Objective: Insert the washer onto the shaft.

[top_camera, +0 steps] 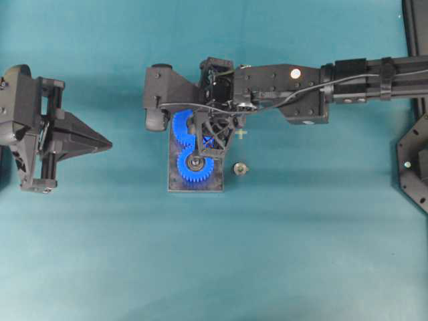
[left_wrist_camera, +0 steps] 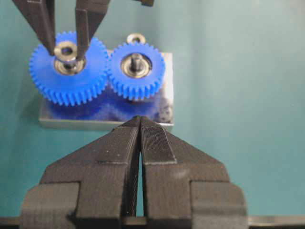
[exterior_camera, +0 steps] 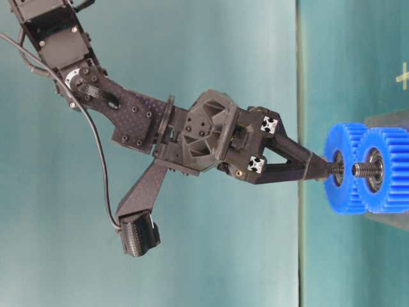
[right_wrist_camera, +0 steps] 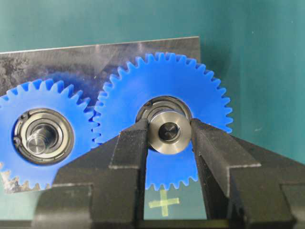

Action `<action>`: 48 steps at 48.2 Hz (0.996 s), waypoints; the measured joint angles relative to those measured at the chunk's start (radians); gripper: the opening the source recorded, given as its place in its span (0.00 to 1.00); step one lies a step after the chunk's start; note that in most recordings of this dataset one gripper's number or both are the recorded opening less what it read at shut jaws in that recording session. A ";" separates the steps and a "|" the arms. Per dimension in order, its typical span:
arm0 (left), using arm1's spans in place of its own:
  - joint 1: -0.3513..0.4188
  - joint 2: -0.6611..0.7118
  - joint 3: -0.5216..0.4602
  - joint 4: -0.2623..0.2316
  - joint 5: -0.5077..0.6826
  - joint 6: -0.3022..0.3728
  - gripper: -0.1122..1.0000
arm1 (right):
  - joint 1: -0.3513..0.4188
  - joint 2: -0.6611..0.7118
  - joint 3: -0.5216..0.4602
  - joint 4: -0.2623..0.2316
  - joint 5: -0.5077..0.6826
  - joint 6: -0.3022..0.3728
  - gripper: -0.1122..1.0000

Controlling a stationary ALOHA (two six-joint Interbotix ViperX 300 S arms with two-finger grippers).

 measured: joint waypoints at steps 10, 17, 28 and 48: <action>0.000 0.000 0.000 0.000 0.000 0.000 0.10 | 0.000 -0.002 0.000 0.000 0.000 0.000 0.39; 0.000 0.000 0.000 0.000 0.000 0.000 0.10 | 0.000 0.002 0.000 0.000 0.003 0.000 0.58; 0.000 0.000 0.000 -0.002 0.000 -0.002 0.10 | -0.008 0.005 -0.006 0.000 0.005 0.002 0.81; 0.000 -0.006 0.003 0.000 0.002 -0.003 0.10 | 0.008 -0.075 0.021 0.000 0.051 0.002 0.79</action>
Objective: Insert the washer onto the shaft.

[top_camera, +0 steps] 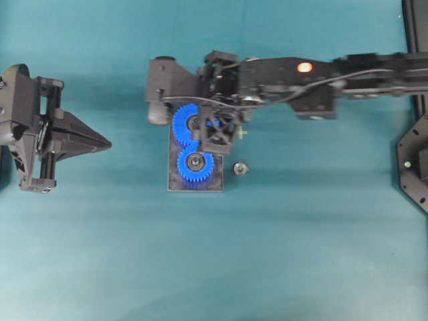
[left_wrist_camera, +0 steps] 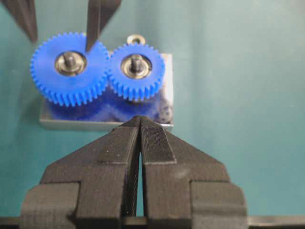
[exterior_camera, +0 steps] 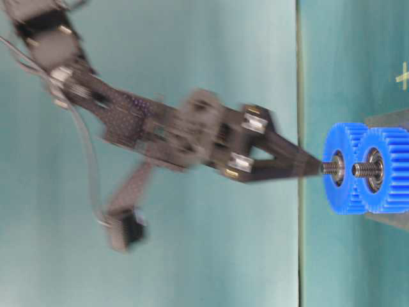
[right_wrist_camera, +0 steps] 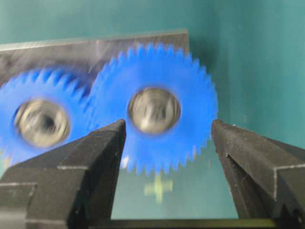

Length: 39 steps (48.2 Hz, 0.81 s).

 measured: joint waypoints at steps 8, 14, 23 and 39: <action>0.000 0.000 0.000 0.000 -0.002 0.000 0.10 | 0.037 -0.086 0.078 0.000 0.008 0.023 0.79; 0.000 0.000 0.002 0.000 -0.002 0.000 0.10 | 0.069 -0.140 0.170 0.000 -0.020 0.072 0.79; 0.000 0.000 0.002 0.000 -0.002 0.000 0.10 | 0.130 -0.153 0.304 0.000 -0.130 0.144 0.79; -0.002 0.000 0.002 0.000 0.000 -0.002 0.10 | 0.158 -0.078 0.380 0.000 -0.301 0.224 0.79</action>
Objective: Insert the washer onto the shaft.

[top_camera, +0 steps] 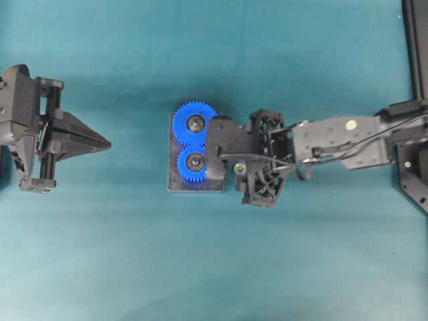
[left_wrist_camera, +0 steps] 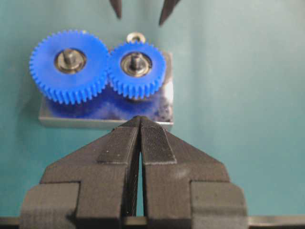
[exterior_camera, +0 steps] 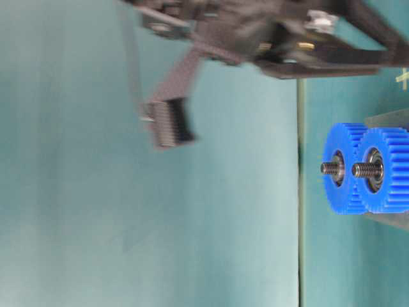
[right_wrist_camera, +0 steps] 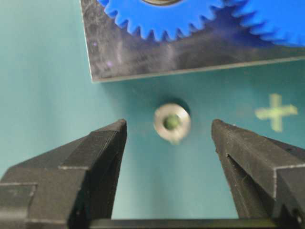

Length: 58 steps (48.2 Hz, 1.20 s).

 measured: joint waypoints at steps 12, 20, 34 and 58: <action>0.002 0.000 0.000 -0.002 -0.002 0.000 0.10 | 0.003 0.060 0.003 0.000 -0.023 0.000 0.79; 0.000 -0.002 0.000 0.000 -0.002 0.000 0.10 | -0.009 0.071 0.020 0.002 -0.035 0.000 0.79; 0.002 -0.002 0.000 0.000 -0.002 0.000 0.10 | -0.021 0.071 0.034 0.002 -0.078 0.000 0.79; 0.002 0.000 0.000 0.000 -0.002 0.000 0.10 | -0.017 0.075 0.037 0.006 -0.084 0.002 0.55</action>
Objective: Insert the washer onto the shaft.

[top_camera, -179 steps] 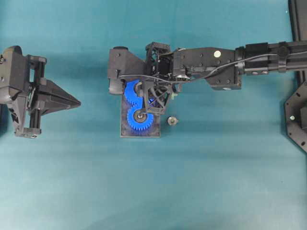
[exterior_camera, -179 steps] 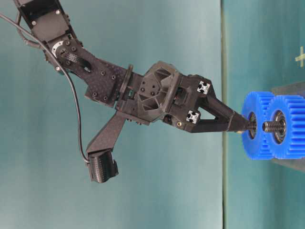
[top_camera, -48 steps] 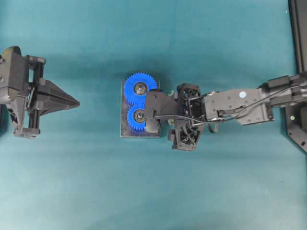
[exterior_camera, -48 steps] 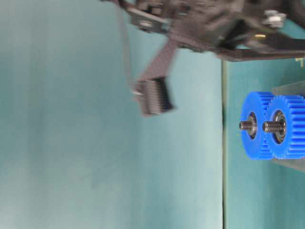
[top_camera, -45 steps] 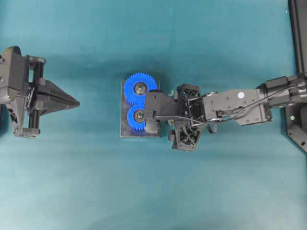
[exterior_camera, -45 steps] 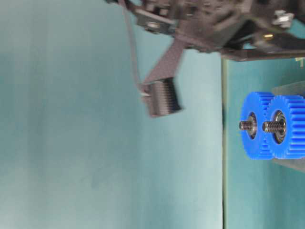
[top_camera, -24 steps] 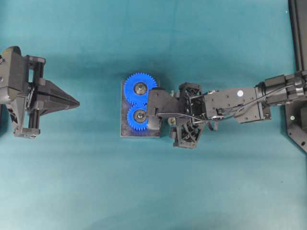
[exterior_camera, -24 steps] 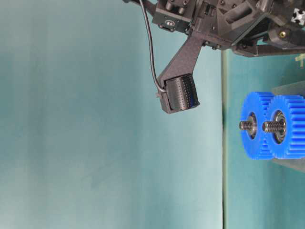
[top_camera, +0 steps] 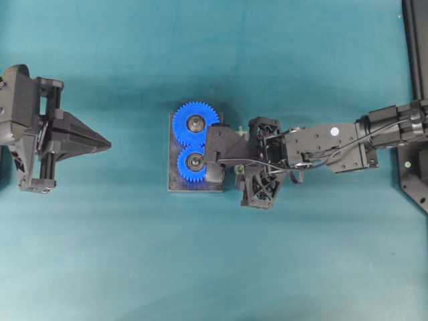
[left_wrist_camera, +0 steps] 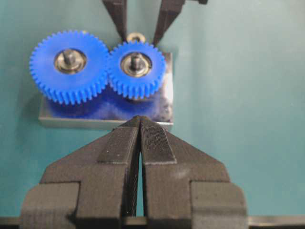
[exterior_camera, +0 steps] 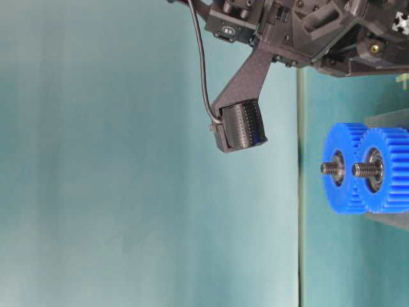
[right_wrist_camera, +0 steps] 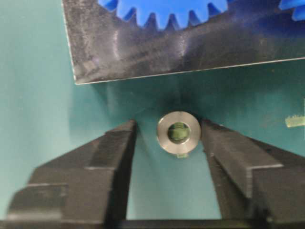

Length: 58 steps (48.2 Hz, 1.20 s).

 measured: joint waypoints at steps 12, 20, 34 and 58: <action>0.000 0.000 0.000 0.000 0.000 0.000 0.10 | 0.000 -0.002 -0.005 0.000 0.054 0.002 0.38; 0.000 -0.002 0.000 0.000 0.000 0.000 0.10 | -0.008 -0.009 -0.003 -0.002 0.078 0.003 0.38; 0.000 0.000 0.000 0.000 0.002 0.000 0.10 | -0.026 -0.098 -0.017 -0.003 0.126 0.003 0.38; 0.000 0.000 0.000 0.000 0.000 0.000 0.10 | -0.006 -0.110 -0.233 -0.006 0.215 -0.028 0.38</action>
